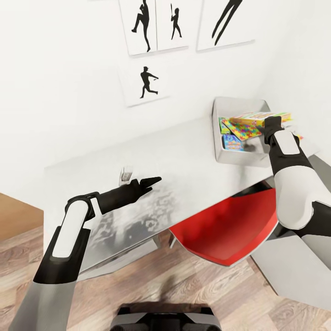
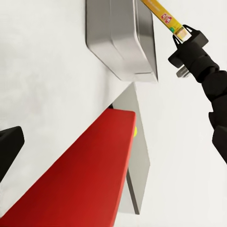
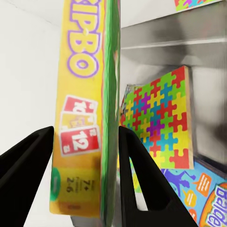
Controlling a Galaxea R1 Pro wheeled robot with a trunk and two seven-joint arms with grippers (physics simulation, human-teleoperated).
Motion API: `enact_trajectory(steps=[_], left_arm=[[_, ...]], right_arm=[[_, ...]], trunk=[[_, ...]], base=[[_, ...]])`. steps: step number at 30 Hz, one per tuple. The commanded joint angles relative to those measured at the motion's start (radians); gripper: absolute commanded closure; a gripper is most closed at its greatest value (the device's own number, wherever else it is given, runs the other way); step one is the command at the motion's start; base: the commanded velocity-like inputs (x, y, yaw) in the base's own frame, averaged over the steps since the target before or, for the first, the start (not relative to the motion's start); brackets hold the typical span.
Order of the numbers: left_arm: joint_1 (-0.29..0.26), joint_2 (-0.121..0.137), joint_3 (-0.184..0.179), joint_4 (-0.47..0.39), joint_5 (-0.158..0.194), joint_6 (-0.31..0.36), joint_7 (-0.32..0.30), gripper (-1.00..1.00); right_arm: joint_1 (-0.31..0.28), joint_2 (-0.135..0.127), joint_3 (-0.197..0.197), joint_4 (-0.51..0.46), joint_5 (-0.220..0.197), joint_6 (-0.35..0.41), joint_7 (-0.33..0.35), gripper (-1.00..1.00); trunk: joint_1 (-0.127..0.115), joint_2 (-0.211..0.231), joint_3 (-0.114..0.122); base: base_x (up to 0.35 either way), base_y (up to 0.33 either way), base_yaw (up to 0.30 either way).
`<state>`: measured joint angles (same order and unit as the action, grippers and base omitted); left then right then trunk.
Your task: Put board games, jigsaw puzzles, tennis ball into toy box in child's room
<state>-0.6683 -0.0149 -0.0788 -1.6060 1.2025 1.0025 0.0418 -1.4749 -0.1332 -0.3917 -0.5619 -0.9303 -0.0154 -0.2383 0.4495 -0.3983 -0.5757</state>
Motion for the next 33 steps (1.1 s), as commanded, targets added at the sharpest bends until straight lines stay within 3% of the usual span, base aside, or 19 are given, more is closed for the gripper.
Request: enact_trajectory(steps=[1,18,28,33], left_arm=[[-0.001,0.000,0.001,0.000,0.005,0.004,0.004,-1.00],[0.001,0.000,-0.001,0.000,0.005,0.004,0.004,-1.00],[0.001,0.000,-0.002,0.000,0.005,0.004,0.004,-1.00],[0.001,-0.001,-0.005,0.000,0.005,0.004,0.004,-1.00]], right_arm=[[-0.001,0.000,0.000,-0.001,-0.010,-0.002,-0.003,1.00],[-0.002,0.000,0.001,-0.001,-0.008,-0.003,0.003,1.00],[-0.051,0.000,0.003,0.039,-0.007,-0.002,0.008,1.00],[-0.082,0.000,0.003,0.077,-0.003,-0.003,0.041,1.00]], trunk=[[0.000,-0.002,-0.003],[0.000,-0.002,-0.014],[0.000,-0.002,-0.015],[0.000,-0.002,-0.015]], base=[[0.000,0.000,0.000],[0.000,0.000,0.000],[0.000,0.000,0.000],[0.000,0.000,0.000]])
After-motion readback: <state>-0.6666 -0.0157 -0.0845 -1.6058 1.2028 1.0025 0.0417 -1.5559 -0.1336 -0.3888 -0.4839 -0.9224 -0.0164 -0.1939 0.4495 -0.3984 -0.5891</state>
